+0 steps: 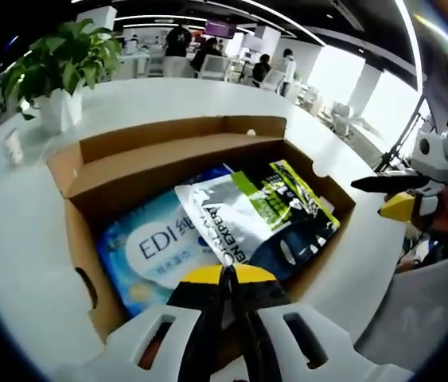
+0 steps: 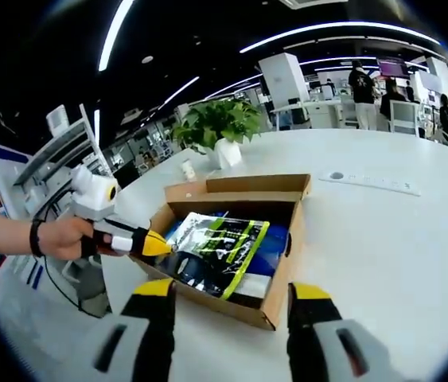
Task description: Operate the shoe box by opening the lid, removing the specified soft item, and placing it in the target area until the item is outside and the box remains undamaged.
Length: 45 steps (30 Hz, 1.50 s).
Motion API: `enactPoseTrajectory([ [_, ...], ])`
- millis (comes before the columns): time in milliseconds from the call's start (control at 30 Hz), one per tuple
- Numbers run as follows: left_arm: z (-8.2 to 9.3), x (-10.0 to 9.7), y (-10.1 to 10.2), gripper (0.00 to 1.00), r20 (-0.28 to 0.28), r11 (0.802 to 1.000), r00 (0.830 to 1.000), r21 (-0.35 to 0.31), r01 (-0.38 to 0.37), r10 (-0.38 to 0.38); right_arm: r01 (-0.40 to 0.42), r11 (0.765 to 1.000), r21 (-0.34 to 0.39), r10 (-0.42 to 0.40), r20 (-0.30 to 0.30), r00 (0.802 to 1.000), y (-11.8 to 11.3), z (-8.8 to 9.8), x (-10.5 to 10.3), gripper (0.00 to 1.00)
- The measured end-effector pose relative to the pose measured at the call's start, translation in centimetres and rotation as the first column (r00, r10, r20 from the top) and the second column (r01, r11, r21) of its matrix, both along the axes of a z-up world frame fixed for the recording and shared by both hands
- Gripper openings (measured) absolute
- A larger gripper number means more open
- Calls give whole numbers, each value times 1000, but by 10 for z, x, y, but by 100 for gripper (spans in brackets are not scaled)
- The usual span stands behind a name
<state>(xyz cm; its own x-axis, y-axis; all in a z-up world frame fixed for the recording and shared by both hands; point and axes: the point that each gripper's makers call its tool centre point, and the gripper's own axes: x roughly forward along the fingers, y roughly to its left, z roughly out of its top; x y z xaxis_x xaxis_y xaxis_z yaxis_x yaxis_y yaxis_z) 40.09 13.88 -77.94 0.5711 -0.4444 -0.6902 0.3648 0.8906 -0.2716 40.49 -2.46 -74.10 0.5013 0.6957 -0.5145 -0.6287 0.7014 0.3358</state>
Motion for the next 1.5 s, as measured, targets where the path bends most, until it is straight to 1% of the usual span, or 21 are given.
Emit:
enactPoseTrajectory([
  [333,0,-1,-1,1,2,1000,1000,9,11,-11,-28,1000,5,28,-12,1000,19,-3,5,55],
  [367,0,-2,-1,1,4,1000,1000,10,13,-13,-27,1000,3,27,-5,1000,20,-3,7,55],
  [467,0,-2,0,1,6,1000,1000,8,14,-14,-29,999,16,29,-10,1000,23,-2,10,53],
  [567,-1,-1,0,1,9,1000,1000,10,17,-17,-39,999,8,39,-8,999,27,-2,13,54],
  [700,-2,-1,1,1,8,1000,1000,11,20,-20,-49,999,17,50,-2,999,35,0,16,54],
  [833,-3,1,1,1,5,1000,1000,11,22,-22,-58,998,14,58,-9,998,40,-3,19,54],
  [1133,-7,4,4,1,-2,1000,1000,16,25,-25,-56,998,8,57,-27,998,46,-10,22,54],
  [1500,-9,5,5,1,-6,999,1000,23,29,-29,-43,999,3,43,-38,998,50,-12,29,54],
])
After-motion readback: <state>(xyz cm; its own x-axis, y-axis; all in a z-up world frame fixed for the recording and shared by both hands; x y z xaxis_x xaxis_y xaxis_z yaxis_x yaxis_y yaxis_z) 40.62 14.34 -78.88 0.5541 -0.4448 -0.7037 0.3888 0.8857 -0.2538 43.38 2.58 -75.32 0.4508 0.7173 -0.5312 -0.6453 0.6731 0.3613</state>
